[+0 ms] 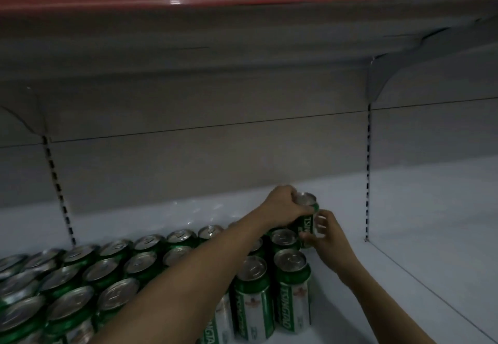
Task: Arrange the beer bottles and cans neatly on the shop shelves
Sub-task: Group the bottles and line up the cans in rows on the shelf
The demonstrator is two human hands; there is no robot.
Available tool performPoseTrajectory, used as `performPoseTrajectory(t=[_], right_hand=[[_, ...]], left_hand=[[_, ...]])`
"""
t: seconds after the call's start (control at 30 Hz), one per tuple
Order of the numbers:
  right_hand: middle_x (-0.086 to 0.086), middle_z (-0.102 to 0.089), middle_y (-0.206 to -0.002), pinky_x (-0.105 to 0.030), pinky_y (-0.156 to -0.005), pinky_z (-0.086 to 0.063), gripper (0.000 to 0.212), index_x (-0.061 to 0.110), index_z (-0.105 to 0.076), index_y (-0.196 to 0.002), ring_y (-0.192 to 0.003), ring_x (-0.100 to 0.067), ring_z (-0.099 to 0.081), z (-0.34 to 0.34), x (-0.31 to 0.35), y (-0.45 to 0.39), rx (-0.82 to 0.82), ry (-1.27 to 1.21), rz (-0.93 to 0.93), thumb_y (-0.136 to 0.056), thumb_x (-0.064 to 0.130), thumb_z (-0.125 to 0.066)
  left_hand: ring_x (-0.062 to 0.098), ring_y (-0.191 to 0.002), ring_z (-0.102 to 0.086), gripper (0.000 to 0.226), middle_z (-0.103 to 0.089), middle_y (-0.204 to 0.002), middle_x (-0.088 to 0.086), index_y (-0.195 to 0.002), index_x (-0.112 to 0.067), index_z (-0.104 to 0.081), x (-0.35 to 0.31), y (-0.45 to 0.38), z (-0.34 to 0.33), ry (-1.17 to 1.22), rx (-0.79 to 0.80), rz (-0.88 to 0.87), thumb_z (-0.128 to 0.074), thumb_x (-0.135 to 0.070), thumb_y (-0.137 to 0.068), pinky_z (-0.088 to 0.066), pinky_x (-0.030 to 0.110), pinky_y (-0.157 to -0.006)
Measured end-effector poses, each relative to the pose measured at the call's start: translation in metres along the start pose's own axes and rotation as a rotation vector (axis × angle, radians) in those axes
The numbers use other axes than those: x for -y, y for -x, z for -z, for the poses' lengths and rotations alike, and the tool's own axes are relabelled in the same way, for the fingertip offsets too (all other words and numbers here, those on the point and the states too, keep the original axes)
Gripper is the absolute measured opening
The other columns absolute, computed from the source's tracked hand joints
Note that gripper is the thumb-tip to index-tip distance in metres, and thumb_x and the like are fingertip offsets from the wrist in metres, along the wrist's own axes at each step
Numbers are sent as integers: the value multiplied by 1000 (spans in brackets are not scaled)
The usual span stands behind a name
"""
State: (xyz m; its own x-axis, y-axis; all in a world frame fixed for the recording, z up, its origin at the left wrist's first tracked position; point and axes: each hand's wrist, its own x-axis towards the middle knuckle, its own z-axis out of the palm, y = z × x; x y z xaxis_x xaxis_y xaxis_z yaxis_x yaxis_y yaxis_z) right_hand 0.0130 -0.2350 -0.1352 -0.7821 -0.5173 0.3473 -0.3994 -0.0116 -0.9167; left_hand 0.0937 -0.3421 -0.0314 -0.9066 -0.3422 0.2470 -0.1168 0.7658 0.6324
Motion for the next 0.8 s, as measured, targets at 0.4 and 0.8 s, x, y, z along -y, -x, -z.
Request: performPoseTrajectory(t=[0.4,0.8], right_hand=[[13,-54,-102,-17,-70,-44,46,16,-46,-119,-96,-8,-58,-12,-42,-4,94,126,-118,-84,4,-73],[-8,-68,-107,-22,-66,-45,24,12,-65,-106,-84,-10,-61,-11,62,0,-236,36,82,-95,-2,-48]], left_hand=[[30,-111,-45,34,-56,-113,10,-100,-11,-60,36,-3,-21,-502,48,57,-54,-43,-92,-37,44,-93],[26,-122,-51,40,-60,-132,1,-129,-22,-61,80,48,78,-362,-98,110,-51,-40,-94,-44,43,-102]])
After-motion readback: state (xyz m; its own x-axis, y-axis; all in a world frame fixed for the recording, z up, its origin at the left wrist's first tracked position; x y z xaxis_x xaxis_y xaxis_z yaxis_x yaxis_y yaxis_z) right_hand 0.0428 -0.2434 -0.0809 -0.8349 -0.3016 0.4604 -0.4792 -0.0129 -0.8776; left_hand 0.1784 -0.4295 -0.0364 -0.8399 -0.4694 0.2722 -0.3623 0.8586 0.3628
